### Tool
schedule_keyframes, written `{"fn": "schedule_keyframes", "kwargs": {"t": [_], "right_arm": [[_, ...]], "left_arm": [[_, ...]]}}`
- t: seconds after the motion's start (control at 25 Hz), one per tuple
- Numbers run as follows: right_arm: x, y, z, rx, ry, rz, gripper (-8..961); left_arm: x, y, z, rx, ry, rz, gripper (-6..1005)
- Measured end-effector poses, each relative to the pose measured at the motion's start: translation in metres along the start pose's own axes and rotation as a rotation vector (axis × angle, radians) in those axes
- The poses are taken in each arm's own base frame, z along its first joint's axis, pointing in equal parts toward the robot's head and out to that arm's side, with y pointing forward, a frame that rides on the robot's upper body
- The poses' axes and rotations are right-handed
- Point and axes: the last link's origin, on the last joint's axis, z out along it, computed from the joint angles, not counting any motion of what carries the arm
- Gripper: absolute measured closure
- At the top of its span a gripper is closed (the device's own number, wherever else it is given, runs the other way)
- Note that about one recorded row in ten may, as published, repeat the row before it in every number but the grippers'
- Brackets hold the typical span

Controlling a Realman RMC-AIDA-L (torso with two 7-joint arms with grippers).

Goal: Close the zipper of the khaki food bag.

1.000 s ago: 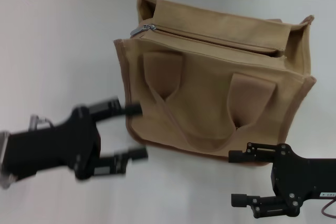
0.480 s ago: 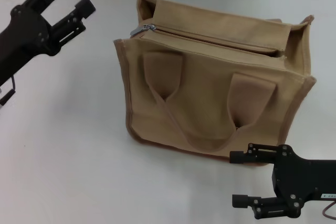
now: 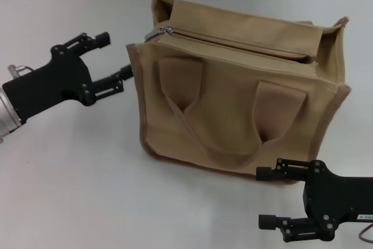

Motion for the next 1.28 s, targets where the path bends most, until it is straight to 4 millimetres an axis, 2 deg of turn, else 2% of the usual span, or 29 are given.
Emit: {"fn": "schedule_keyframes", "kwargs": {"t": [0.32,0.68,0.96,1.2,1.28], "right_arm": [[0.000,0.000,0.000,-0.006,0.001,0.003,174],[-0.001,0.000,0.000,-0.003,-0.007,0.007,174],[-0.002,0.000,0.000,-0.001,-0.008,0.018,174],[-0.002,-0.001,0.000,-0.002,-0.008,0.022,174],[-0.003,-0.001,0.000,-0.005,-0.009,0.022,174]], "left_arm": [[-0.004,-0.002,0.018,0.060,-0.007,0.075,201],[0.004,-0.010,0.018,0.129,0.054,0.153,202],[0.005,-0.005,0.018,0.132,0.081,0.224,202],[0.004,-0.002,0.021,0.125,0.080,0.298,294],[0.004,-0.002,0.021,0.125,0.081,0.315,380]]}}
